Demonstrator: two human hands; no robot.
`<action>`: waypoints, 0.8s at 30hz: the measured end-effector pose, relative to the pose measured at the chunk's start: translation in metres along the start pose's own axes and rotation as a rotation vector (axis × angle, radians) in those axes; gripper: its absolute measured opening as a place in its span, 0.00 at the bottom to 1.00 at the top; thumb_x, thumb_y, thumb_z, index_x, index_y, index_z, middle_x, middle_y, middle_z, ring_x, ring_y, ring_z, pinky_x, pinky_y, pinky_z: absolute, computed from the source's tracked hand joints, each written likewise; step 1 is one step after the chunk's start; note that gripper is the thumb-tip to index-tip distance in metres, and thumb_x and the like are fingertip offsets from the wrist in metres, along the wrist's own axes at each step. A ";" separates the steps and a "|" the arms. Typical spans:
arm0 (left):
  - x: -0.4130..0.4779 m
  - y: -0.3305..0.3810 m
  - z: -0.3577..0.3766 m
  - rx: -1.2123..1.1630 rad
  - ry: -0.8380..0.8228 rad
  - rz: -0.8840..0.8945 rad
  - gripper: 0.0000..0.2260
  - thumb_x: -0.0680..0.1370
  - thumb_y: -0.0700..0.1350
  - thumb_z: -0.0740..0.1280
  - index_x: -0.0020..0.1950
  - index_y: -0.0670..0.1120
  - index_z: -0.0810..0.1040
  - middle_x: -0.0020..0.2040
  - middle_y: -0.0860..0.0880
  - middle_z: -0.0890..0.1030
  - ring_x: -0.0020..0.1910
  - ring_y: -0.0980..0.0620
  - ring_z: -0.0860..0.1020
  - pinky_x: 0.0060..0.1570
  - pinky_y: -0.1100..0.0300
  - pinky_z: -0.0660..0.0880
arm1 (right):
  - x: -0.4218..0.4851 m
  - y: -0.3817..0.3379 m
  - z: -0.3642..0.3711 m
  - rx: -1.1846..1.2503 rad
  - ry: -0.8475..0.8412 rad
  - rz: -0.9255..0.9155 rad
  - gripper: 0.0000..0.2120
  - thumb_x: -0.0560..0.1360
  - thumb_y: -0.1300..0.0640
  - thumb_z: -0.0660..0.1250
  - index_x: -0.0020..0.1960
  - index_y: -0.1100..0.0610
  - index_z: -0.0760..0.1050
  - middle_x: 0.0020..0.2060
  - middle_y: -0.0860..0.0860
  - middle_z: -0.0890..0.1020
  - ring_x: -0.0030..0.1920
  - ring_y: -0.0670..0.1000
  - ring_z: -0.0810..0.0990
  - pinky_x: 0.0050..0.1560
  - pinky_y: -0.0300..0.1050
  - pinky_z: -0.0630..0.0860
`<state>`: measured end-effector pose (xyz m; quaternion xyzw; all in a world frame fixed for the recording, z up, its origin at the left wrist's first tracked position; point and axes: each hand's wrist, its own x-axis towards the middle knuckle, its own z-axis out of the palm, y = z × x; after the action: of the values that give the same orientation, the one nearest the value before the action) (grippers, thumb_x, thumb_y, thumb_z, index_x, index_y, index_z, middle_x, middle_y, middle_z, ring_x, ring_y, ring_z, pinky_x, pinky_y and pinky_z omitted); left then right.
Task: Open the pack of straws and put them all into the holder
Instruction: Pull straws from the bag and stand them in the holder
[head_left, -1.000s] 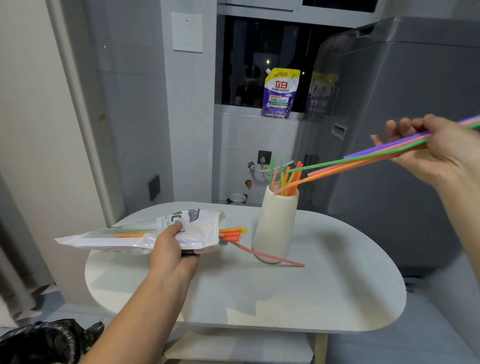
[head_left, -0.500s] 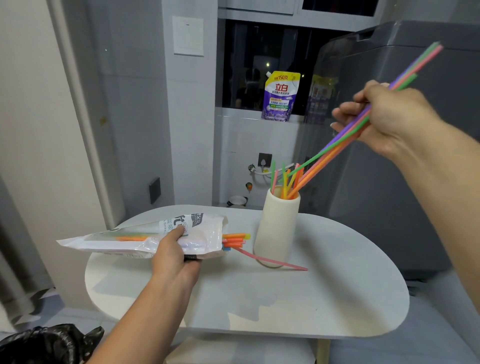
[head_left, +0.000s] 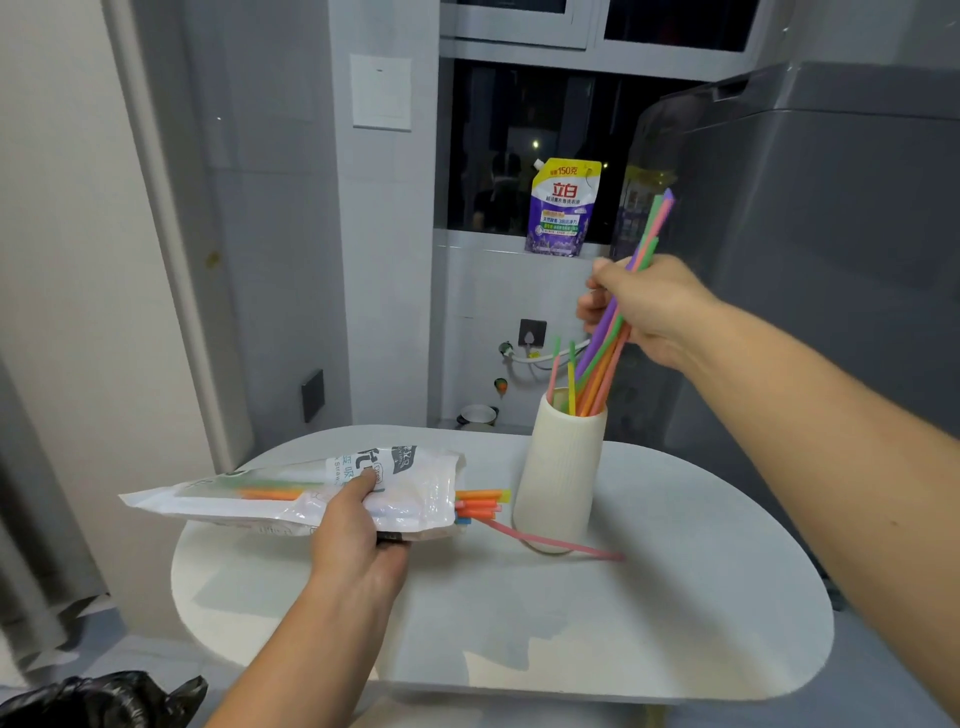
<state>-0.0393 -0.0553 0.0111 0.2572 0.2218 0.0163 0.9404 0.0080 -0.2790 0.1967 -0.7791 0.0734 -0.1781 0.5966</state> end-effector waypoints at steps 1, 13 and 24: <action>0.000 0.000 0.000 0.003 0.002 0.001 0.16 0.81 0.38 0.67 0.69 0.43 0.77 0.61 0.46 0.84 0.46 0.49 0.84 0.41 0.51 0.81 | 0.000 0.003 0.002 -0.034 -0.005 -0.017 0.11 0.80 0.55 0.66 0.55 0.63 0.77 0.41 0.56 0.84 0.40 0.51 0.85 0.48 0.50 0.83; -0.003 0.002 0.001 0.009 -0.003 -0.003 0.16 0.81 0.37 0.67 0.69 0.43 0.77 0.59 0.45 0.84 0.46 0.48 0.84 0.33 0.53 0.83 | -0.006 0.019 0.005 -0.263 -0.021 -0.235 0.26 0.72 0.47 0.75 0.66 0.52 0.72 0.51 0.49 0.81 0.49 0.49 0.81 0.45 0.44 0.77; -0.004 0.002 0.001 0.014 -0.013 -0.016 0.16 0.81 0.38 0.67 0.68 0.43 0.77 0.53 0.47 0.85 0.46 0.49 0.84 0.32 0.54 0.83 | -0.115 0.091 0.006 -0.004 -0.070 0.194 0.21 0.81 0.47 0.59 0.36 0.58 0.74 0.25 0.54 0.77 0.21 0.49 0.70 0.24 0.38 0.65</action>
<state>-0.0423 -0.0542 0.0143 0.2620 0.2178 0.0056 0.9401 -0.0871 -0.2609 0.0863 -0.7751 0.1280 -0.0922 0.6118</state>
